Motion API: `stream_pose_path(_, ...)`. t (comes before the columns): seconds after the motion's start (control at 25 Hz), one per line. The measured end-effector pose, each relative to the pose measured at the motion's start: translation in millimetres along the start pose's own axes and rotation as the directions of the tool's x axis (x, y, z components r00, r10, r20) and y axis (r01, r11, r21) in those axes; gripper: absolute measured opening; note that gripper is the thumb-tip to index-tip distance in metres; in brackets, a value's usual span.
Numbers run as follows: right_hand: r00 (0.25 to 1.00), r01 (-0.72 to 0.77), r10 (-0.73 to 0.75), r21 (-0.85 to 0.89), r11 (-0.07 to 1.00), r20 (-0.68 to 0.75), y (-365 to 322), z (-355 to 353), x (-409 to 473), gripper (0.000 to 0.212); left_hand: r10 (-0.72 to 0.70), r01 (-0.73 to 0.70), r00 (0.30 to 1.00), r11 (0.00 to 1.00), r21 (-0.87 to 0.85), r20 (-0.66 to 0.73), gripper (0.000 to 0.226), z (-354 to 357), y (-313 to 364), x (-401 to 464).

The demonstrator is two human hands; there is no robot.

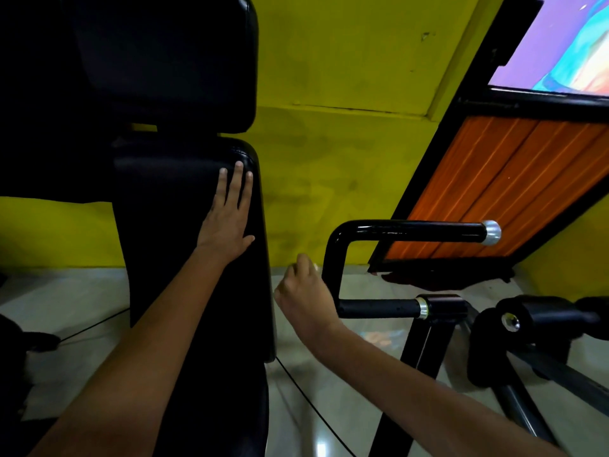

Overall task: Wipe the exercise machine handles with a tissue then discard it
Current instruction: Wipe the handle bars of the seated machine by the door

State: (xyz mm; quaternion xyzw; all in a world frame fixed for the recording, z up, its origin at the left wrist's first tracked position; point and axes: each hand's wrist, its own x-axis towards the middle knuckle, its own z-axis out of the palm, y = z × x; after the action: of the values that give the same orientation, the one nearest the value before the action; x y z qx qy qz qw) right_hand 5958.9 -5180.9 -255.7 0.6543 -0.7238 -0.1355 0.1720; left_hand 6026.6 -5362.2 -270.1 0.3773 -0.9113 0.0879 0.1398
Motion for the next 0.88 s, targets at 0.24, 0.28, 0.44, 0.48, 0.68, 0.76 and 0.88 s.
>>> stream_pose_path(0.24,0.982,-0.155,0.148,-0.051,0.987,-0.118,31.6,-7.5,29.4,0.010,0.001,-0.001,1.000,1.000,-0.018,0.026,0.128,-1.6,-1.4,-1.0)
stream_pose_path(0.28,0.986,-0.149,0.143,-0.061,0.987,-0.083,27.4,-0.6,29.3,0.010,0.000,0.000,1.000,1.000,-0.017,0.027,0.127,-2.4,-1.5,-0.6)
stream_pose_path(0.44,0.997,-0.072,0.072,0.005,0.997,0.040,-3.7,27.9,-1.8,0.017,0.011,-0.011,0.999,1.000,0.002,0.040,0.122,-6.0,-1.9,-0.9)
stream_pose_path(0.48,0.998,-0.042,0.042,0.012,0.999,0.041,-8.0,35.4,-11.0,0.016,0.015,-0.015,0.999,1.000,0.008,0.045,0.121,-6.5,-2.6,-0.8)
stream_pose_path(0.68,0.984,0.123,-0.111,0.084,0.989,-0.141,-2.2,59.8,-53.6,0.007,0.013,-0.006,0.997,0.996,-0.091,0.073,0.111,-8.2,1.2,-3.8)
stream_pose_path(0.76,0.938,0.154,-0.109,0.115,0.981,-0.329,12.1,63.9,-72.2,0.017,0.067,-0.063,0.998,0.977,-0.206,0.015,0.093,-6.9,16.8,-13.6)
stream_pose_path(0.88,0.884,0.017,0.112,0.270,0.963,-0.454,40.8,67.6,-95.9,0.025,0.174,-0.197,0.980,0.877,-0.438,-0.091,0.066,-11.2,61.6,-32.9)
